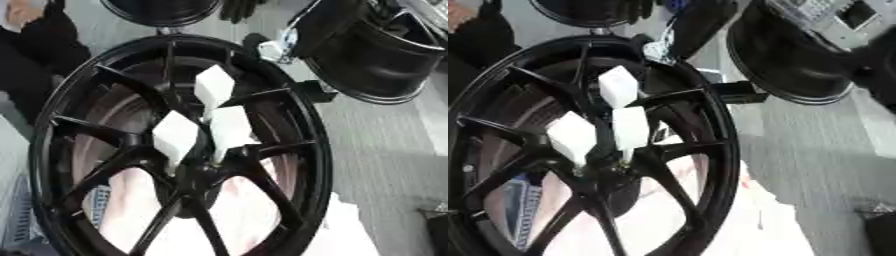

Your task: Pull the pin out of the wheel hub.

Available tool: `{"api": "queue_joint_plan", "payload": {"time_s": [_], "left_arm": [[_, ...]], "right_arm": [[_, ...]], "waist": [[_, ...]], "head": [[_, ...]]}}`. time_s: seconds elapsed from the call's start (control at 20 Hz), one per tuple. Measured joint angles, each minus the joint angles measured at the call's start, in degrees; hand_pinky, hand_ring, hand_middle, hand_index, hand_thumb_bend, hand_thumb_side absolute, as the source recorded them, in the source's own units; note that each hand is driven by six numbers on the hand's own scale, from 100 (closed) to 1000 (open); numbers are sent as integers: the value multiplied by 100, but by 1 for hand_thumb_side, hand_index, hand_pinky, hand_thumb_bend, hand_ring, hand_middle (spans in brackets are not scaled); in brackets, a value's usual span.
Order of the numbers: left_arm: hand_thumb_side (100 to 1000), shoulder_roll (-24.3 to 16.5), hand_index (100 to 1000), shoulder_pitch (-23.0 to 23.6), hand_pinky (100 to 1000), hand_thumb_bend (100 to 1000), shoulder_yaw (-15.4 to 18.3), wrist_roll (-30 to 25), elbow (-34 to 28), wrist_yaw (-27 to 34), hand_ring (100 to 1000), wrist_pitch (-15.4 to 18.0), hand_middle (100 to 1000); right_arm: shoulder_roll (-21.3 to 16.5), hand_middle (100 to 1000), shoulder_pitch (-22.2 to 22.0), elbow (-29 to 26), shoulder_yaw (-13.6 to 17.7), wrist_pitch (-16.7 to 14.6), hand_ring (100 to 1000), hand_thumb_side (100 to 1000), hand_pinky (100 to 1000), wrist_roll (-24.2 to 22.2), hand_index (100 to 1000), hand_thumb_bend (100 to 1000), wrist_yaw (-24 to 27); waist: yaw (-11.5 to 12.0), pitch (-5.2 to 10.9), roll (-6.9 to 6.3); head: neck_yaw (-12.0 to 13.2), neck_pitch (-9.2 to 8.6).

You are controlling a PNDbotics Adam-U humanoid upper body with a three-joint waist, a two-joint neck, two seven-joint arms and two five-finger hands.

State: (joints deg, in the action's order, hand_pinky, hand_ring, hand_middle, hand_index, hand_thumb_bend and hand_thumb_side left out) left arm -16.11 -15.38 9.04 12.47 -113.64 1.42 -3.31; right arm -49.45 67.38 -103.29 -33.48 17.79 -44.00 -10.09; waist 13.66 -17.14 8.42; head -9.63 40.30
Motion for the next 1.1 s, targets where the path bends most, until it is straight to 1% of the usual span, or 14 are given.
{"api": "queue_joint_plan", "payload": {"time_s": [0.25,0.45,0.7,0.8,1.0,1.1], "left_arm": [[410,0,753,0,719,154,0,0,0,2,581,0,603],[410,1,753,0,719,155,0,-2,0,2,580,-3,601],[410,1,753,-6,719,154,0,-8,0,2,578,-8,598],[411,1,753,-16,719,155,0,-13,0,2,577,-14,597],[412,1,753,-29,718,154,0,-19,0,2,575,-19,595],[412,1,752,-29,718,154,0,-25,0,2,574,-24,593]], "right_arm": [[77,780,14,49,-68,-150,862,260,917,-170,858,100,62],[81,779,14,60,-79,-240,863,229,912,-262,856,100,160],[87,777,17,24,-124,-257,862,179,904,-350,860,100,339],[103,778,21,-3,-145,-252,863,192,905,-375,863,107,394],[128,779,66,-69,-152,-255,868,213,914,-389,873,166,452],[131,783,69,-90,-166,-261,871,235,919,-382,878,178,442]], "waist": [[24,42,13],[48,57,18],[85,57,48],[91,56,55],[115,50,69],[118,45,79]], "head": [[-58,96],[-76,122],[-119,143],[-125,143],[-148,143],[-164,143]]}}
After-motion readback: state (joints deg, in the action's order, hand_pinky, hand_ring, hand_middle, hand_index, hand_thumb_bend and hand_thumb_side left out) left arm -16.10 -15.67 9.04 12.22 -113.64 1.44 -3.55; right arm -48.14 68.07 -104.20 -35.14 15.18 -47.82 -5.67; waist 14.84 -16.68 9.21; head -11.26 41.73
